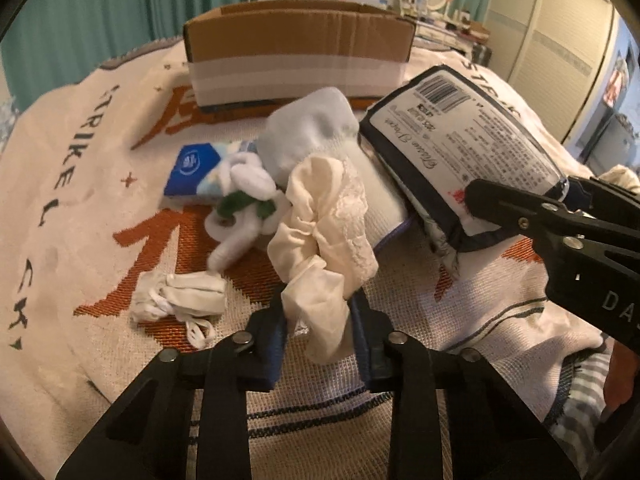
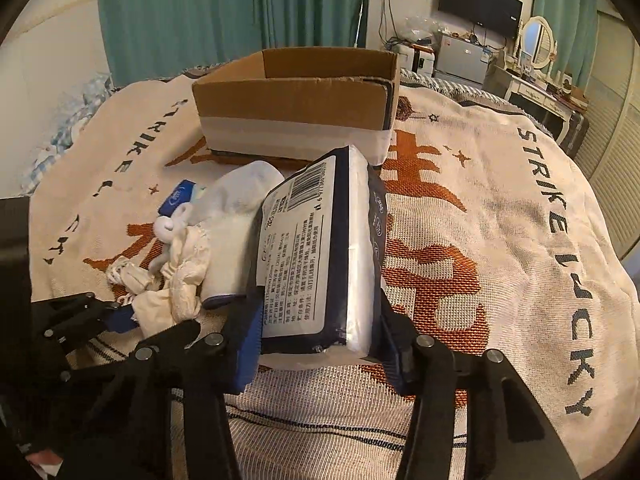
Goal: Organize soft objects
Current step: 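Grasp the white scrunchie with the left tool while the right tool grasps the white pad pack, then drop the scrunchie into the box with the left tool while the right tool drops the pad pack in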
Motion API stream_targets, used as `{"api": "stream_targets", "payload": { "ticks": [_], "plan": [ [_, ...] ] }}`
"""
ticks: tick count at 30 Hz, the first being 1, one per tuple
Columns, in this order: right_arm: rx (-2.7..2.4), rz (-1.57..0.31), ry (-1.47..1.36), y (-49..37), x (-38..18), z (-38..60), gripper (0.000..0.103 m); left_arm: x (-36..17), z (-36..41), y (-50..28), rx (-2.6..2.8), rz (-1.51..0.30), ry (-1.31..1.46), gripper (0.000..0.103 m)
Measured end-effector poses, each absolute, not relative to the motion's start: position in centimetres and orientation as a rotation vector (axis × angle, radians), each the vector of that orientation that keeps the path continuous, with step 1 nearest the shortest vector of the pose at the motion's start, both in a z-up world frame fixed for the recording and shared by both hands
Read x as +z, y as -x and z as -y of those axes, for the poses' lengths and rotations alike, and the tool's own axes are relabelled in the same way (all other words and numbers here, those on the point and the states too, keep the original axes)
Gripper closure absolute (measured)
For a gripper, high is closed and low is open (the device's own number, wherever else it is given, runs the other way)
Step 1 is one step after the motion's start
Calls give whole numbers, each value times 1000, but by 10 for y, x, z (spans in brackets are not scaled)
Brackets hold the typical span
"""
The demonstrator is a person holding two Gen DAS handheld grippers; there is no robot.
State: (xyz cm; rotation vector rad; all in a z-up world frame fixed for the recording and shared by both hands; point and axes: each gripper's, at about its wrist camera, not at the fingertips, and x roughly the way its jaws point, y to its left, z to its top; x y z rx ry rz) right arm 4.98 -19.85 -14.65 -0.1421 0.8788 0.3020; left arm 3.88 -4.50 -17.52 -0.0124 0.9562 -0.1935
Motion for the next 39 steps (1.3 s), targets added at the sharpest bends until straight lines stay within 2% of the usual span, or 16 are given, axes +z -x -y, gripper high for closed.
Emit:
{"api": "stream_targets", "payload": {
  "ticks": [7,20,30,39],
  "plan": [
    [309,-810,132,-30,-118,204,56,-144,41,-22,-205,-888,15,81],
    [354,-643,41,-23,-29,217,56,-56,31,-20,-229,-715,15,81],
    [408,-590,-9,-113,14,201,56,-12,22,-117,-214,-614,-16,81],
    [386,-664,-39,-223,-25,182,56,-41,23,-222,-209,-625,-62,79]
  ]
}}
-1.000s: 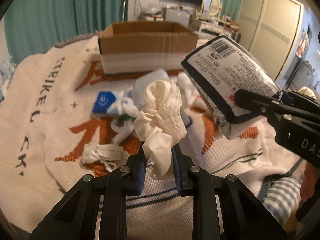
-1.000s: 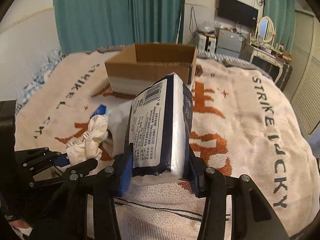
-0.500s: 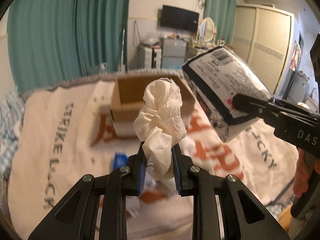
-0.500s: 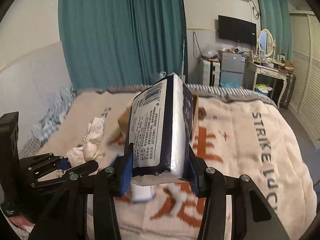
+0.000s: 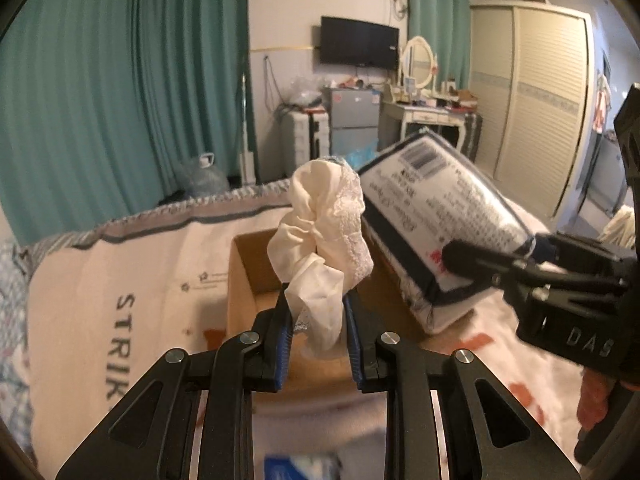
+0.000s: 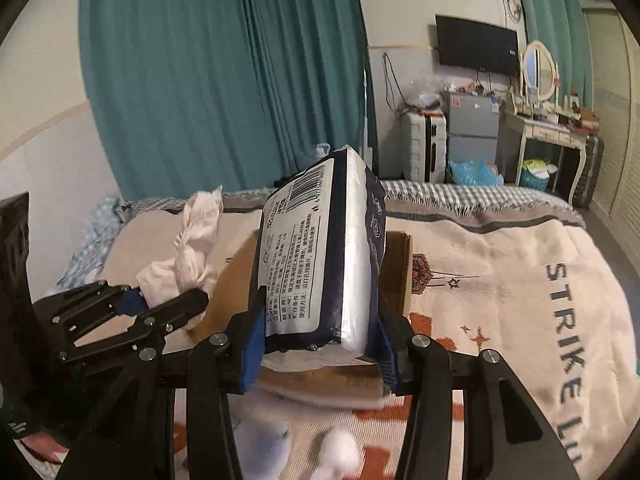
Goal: Organize soft objects
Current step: 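Drop the scrunchie into the box with the left tool while the right tool drops the pad pack in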
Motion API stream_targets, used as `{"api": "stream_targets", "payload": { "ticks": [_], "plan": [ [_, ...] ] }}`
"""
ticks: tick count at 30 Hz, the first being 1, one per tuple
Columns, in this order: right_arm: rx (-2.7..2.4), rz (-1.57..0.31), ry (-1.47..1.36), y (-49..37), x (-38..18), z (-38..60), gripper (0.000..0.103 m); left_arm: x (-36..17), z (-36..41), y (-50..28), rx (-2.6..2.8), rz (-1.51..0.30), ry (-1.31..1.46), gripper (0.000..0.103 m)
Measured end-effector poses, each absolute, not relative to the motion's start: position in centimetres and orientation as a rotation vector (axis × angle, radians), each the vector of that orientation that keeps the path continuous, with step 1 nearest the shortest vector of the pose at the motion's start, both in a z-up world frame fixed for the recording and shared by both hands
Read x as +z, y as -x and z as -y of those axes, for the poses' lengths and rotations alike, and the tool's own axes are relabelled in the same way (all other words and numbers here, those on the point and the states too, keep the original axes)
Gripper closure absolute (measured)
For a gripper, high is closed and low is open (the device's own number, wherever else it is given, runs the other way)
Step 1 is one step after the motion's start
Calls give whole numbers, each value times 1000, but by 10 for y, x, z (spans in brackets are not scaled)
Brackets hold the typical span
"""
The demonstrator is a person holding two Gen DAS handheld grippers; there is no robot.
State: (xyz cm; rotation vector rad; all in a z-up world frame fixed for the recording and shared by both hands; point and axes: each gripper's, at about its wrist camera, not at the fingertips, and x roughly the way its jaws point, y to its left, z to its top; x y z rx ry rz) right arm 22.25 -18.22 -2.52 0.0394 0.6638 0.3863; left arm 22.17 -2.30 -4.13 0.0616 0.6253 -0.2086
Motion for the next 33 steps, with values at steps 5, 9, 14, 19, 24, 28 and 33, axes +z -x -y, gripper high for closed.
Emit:
{"api": "stream_targets", "payload": {
  "ticks": [5,9,14,19,24,28,33],
  "plan": [
    [381,-709,-61,-266,-62,179,56,-77,21,-271,-191,-678,-63,76],
    [396,-725,-95,-282,-84,182,50,-92,25,-285,-159,-686,-101,39],
    [375,-712,-107,-278,-87,193,38,-86,22,-279,-131,-668,-85,31],
    [352,-665,-102,-251,-49,208,37,-45,20,-248,-110,-606,-96,31],
    [322,-582,-49,-199,12,221,30,23,15,-192,-91,-487,-82,17],
    [295,-527,-2,-147,58,225,20,63,12,-143,-73,-424,-82,14],
    [289,-480,40,-82,86,227,4,82,6,-91,-40,-391,-77,14]
  ]
}}
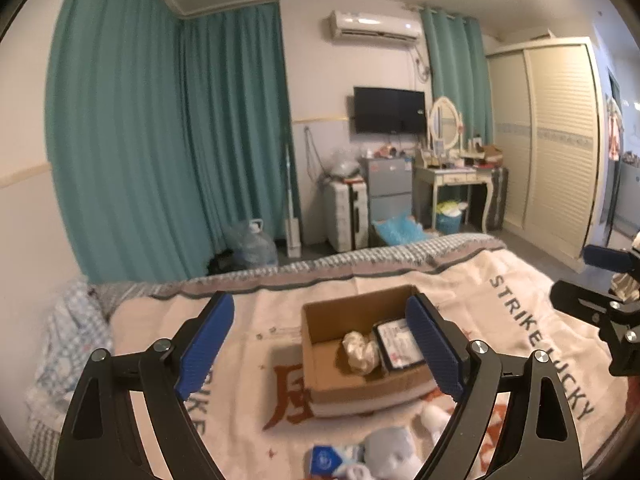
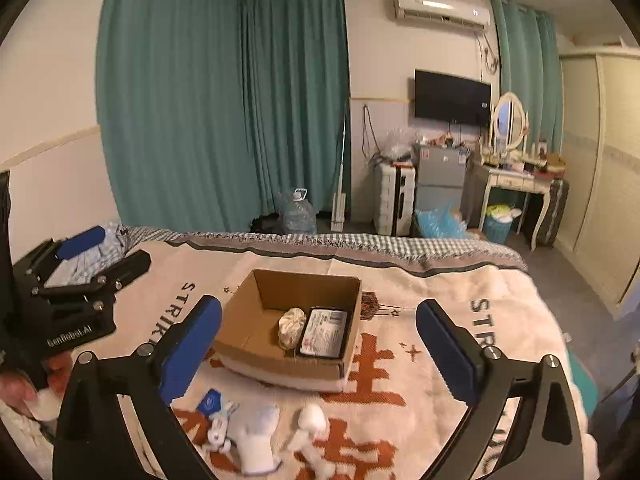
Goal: Organize soft objects
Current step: 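Drop the scrunchie into the box with the left tool while the right tool drops the pad pack in, then grasp the white sock with the left tool while the right tool grasps a white cotton roll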
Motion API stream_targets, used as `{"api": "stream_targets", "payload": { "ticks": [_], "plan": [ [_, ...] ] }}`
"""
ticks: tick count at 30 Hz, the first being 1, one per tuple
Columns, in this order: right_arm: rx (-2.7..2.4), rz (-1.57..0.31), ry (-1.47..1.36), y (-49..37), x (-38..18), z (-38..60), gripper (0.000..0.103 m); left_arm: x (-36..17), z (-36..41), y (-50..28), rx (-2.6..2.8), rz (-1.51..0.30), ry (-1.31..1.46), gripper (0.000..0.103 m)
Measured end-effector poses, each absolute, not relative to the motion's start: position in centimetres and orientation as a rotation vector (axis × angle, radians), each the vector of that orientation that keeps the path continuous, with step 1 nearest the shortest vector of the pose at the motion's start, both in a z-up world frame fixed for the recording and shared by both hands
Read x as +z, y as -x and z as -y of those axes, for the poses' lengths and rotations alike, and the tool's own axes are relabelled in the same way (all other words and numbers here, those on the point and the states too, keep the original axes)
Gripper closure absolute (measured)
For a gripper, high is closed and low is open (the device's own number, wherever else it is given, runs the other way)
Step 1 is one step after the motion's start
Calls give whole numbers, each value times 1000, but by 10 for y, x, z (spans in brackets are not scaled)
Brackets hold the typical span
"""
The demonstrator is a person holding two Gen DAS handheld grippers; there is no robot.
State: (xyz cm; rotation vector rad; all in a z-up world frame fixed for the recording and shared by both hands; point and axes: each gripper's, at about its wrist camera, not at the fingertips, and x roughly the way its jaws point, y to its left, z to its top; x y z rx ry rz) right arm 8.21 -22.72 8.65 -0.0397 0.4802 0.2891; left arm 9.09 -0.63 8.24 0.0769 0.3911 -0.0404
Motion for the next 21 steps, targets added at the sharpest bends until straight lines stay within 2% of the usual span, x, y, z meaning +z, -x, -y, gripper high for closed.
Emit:
{"api": "stream_targets", "payload": {
  "ticks": [7,19,21],
  "plan": [
    [267,-508,81,-30,64,225,1,52,7,-54,-70,-465,-63,14],
    [197,-683,86,-54,-52,242,1,-49,34,-61,-27,-595,-68,14],
    [209,-749,80,-65,-84,241,5,-67,40,-66,-48,-631,-77,14]
  ]
}}
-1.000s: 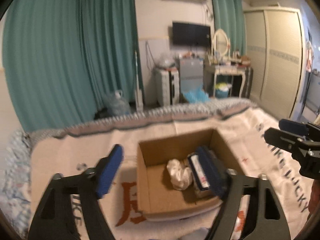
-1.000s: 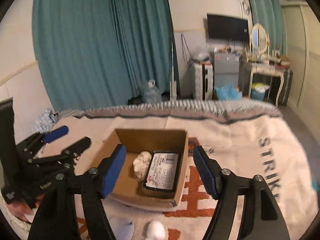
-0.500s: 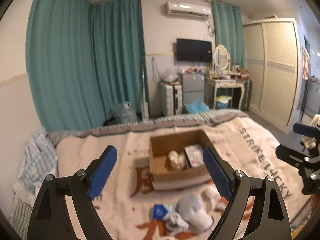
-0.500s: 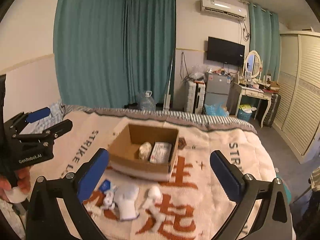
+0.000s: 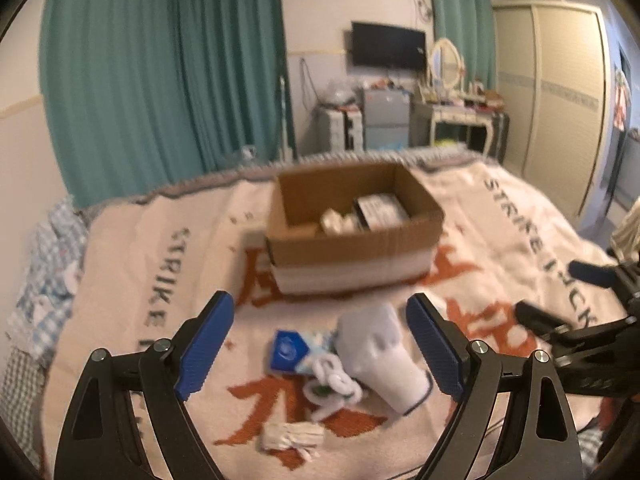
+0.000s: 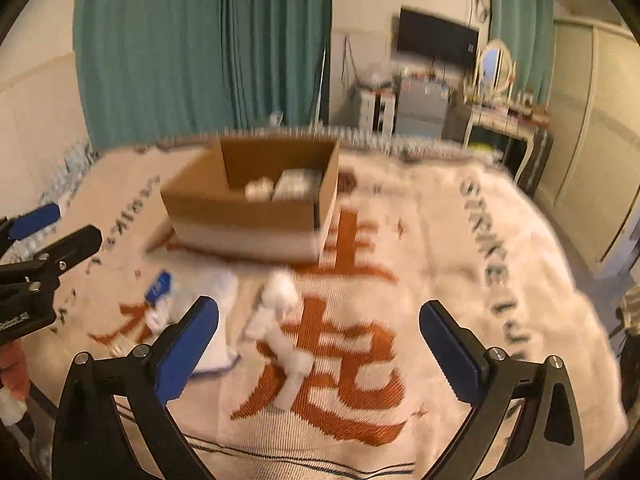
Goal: Organize soft objects
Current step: 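Grasp the white sock with the left tool while the right tool grasps a white cotton roll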
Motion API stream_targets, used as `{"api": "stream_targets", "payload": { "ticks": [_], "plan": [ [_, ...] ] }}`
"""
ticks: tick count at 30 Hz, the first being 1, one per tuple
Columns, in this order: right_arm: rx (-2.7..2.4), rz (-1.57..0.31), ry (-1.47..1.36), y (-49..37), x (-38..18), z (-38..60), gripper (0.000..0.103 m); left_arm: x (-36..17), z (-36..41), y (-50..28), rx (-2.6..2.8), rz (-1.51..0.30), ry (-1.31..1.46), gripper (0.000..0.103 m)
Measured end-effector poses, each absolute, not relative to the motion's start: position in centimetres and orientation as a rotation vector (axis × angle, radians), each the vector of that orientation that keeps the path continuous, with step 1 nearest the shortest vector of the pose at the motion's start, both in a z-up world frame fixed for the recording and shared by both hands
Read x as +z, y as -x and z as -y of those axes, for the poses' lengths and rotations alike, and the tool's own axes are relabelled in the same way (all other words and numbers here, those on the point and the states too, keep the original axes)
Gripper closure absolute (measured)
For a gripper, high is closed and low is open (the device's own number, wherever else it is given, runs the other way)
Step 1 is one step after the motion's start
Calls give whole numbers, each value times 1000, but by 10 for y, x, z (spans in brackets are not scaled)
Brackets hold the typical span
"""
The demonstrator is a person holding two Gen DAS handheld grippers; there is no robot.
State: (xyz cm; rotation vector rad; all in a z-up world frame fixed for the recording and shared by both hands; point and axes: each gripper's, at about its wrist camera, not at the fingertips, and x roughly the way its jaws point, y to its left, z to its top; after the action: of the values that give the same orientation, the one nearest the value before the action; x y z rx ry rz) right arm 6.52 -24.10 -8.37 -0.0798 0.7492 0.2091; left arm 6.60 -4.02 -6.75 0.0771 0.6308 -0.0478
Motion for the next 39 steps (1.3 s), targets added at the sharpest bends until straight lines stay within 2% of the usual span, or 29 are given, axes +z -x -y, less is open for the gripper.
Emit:
{"api": "stream_targets", "payload": {
  "ticks": [4,7,8,10,11,19,22,25,26,32,39],
  "plan": [
    [236,-858,84,-83,-133,233,19,-96,48,-76,-64,-683,-70,14],
    [260,-955,57,-99,-167,229,37,-113,53,-85,-61,-723,-73,14],
    [270,-979,55,-102,-174,227,45,-118,54,-89,-65,-742,-71,14],
    [278,-1013,80,-106,-182,223,70,-128,54,-97,-84,-782,-58,14],
    [285,-1028,100,-106,-186,221,73,-131,54,-100,-89,-791,-56,14],
    [241,-927,53,-115,-152,242,74,-153,72,-127,-119,-843,-83,16],
    [218,-916,38,-125,-149,248,74,-159,75,-141,-122,-865,-80,30],
    [208,-926,31,-132,-152,247,74,-168,77,-152,-119,-890,-94,31],
    [207,-929,37,-134,-154,246,74,-173,78,-154,-117,-902,-100,38],
    [222,-937,63,-133,-161,238,74,-174,76,-148,-117,-919,-135,48],
    [241,-901,36,-122,-143,241,74,-141,66,-122,-159,-882,-77,51]
  ]
}}
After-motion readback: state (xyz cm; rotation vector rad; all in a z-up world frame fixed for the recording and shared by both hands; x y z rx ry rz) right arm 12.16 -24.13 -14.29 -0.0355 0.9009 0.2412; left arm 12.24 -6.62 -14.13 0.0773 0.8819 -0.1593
